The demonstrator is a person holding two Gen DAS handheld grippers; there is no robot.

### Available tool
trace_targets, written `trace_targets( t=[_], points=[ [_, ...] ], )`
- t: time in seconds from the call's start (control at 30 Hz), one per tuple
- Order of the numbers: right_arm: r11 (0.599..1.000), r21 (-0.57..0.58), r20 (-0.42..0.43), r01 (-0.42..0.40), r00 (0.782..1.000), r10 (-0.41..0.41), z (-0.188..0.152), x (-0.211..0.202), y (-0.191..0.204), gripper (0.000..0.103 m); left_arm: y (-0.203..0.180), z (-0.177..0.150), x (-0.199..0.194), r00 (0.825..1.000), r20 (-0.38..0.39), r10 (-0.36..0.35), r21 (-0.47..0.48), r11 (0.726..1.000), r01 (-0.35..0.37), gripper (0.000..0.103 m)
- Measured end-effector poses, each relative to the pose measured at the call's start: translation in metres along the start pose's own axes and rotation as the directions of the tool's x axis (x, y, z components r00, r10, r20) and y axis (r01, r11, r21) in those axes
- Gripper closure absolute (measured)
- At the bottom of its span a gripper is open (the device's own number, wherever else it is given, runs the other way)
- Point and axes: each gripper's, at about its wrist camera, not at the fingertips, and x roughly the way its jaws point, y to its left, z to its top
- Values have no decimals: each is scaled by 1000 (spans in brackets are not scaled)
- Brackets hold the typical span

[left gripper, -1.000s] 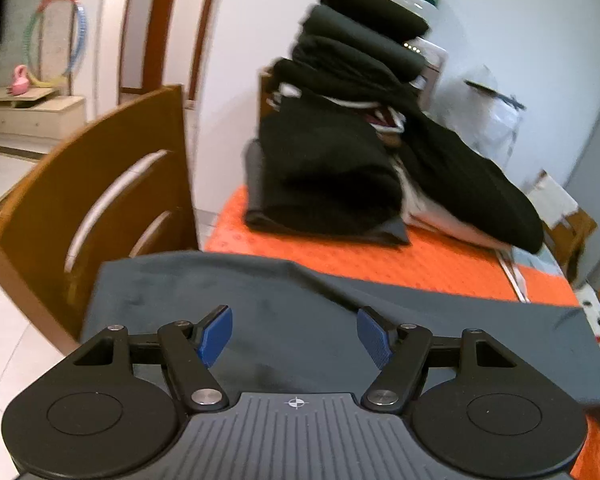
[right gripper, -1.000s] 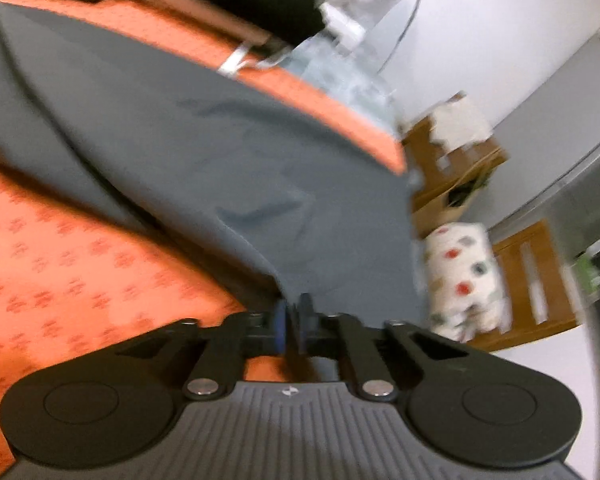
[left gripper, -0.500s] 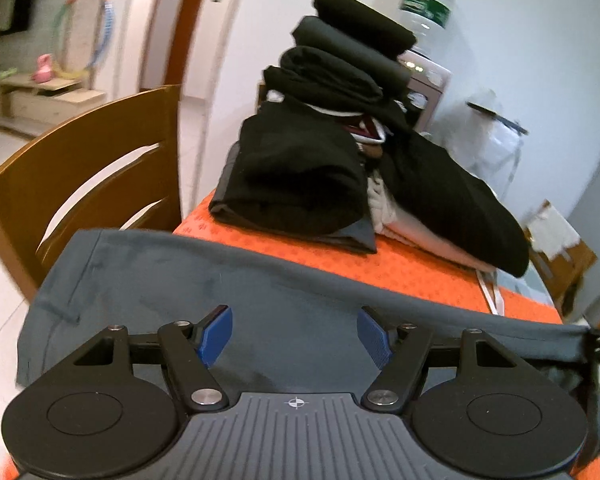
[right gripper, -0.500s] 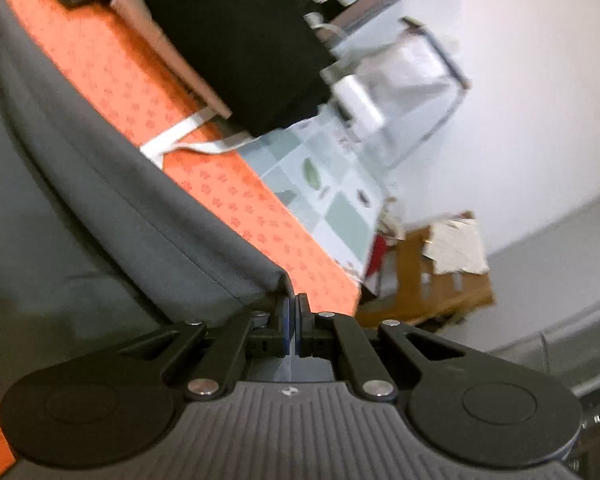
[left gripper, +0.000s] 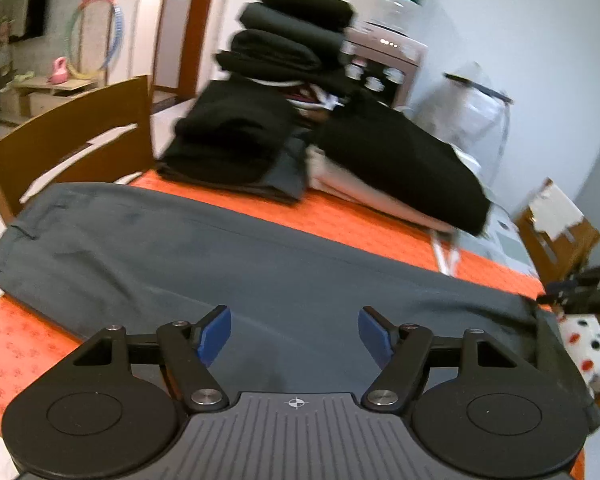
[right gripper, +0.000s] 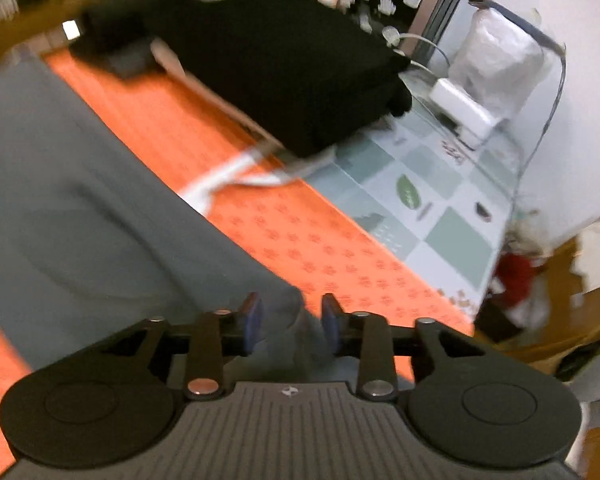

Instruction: Fold clothes

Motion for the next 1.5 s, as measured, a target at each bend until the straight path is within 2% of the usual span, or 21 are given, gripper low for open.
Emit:
trace_targets(
  t=[0.17, 0.37, 0.5, 0.6, 0.77, 0.97, 1.0, 1.07, 1.1, 1.13, 1.23, 1.37, 1.5],
  points=[
    [996, 13, 62, -86, 994, 85, -29, -52, -6, 57, -35, -11, 4, 999, -25, -37, 17, 999, 38, 29],
    [988, -21, 90, -153, 984, 154, -81, -84, 11, 55, -70, -16, 10, 997, -51, -62, 67, 996, 65, 27],
    [973, -87, 84, -213, 972, 221, -115, -86, 40, 49, -87, -20, 12, 996, -65, -66, 89, 993, 72, 27],
    [959, -172, 64, -225, 969, 239, -133, -79, 63, 43, -95, -23, 10, 995, -71, -63, 107, 992, 71, 27],
    [944, -248, 43, -217, 971, 235, -148, -64, 80, 43, -101, -26, 4, 997, -74, -37, 120, 992, 46, 26],
    [944, -248, 55, -216, 970, 236, -161, -50, 76, 44, -105, -27, 0, 997, -75, -6, 127, 992, 16, 26],
    [944, -245, 65, -220, 968, 243, -162, -49, 75, 45, -106, -28, 1, 997, -77, -2, 129, 992, 12, 26],
    [947, -221, 86, -234, 962, 258, -165, -48, 71, 65, -108, -28, 2, 997, -83, 2, 136, 991, 9, 26],
    [951, -199, 94, -236, 962, 258, -166, -47, 68, 86, -110, -28, 2, 996, -84, 3, 140, 990, 9, 26],
    [955, -177, 101, -237, 961, 257, -166, -48, 65, 102, -111, -27, 3, 996, -85, 4, 144, 989, 8, 26],
    [973, -104, 155, -207, 963, 222, -165, -57, 54, 102, -115, -27, 4, 996, -88, 1, 155, 988, 13, 26],
    [983, 36, 264, -180, 950, 165, -155, -86, 26, 102, -120, -26, 7, 996, -93, -3, 171, 985, 19, 26],
    [975, 52, 260, -215, 946, 195, -147, -99, 9, 100, -122, -25, 9, 995, -98, -14, 183, 983, 32, 26]
  ],
)
